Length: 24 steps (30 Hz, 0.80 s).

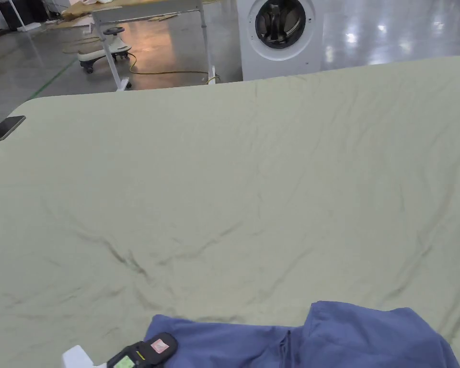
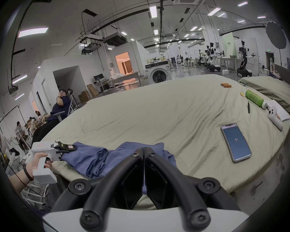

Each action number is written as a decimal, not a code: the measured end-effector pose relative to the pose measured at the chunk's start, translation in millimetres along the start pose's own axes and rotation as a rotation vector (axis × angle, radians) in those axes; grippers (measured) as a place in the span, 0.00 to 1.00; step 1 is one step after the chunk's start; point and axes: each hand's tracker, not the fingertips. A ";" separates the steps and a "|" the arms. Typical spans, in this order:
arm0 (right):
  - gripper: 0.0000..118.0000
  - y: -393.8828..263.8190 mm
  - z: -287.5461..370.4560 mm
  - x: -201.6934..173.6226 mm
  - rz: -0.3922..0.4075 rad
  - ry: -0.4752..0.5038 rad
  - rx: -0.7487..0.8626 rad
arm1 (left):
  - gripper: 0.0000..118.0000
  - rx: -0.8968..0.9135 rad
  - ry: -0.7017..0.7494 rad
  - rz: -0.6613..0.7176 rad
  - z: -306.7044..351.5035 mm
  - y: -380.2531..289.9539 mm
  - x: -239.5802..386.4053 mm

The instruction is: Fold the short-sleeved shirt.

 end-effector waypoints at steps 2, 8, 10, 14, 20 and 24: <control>0.00 -1.7 -0.5 4.7 -0.015 0.001 -0.002 | 0.06 0.073 -0.030 0.050 22.2 10.3 0.4; 0.00 -1.6 -13.8 6.9 -0.078 0.028 0.005 | 0.06 0.238 0.110 -0.239 101.7 38.4 66.5; 0.00 -1.1 -19.2 4.8 -0.091 0.048 0.008 | 0.06 0.259 0.105 -0.331 102.8 29.9 92.4; 0.00 2.3 -21.2 -5.6 -0.081 0.077 0.017 | 0.06 0.154 -0.004 -0.394 53.7 -17.1 131.1; 0.00 4.3 -7.4 -9.3 -0.018 0.065 0.026 | 0.07 -0.149 0.004 -0.547 -65.4 -102.7 158.6; 0.00 -1.1 1.1 -0.4 -0.027 0.034 0.020 | 0.44 -0.241 0.053 -0.594 -104.6 -126.1 163.3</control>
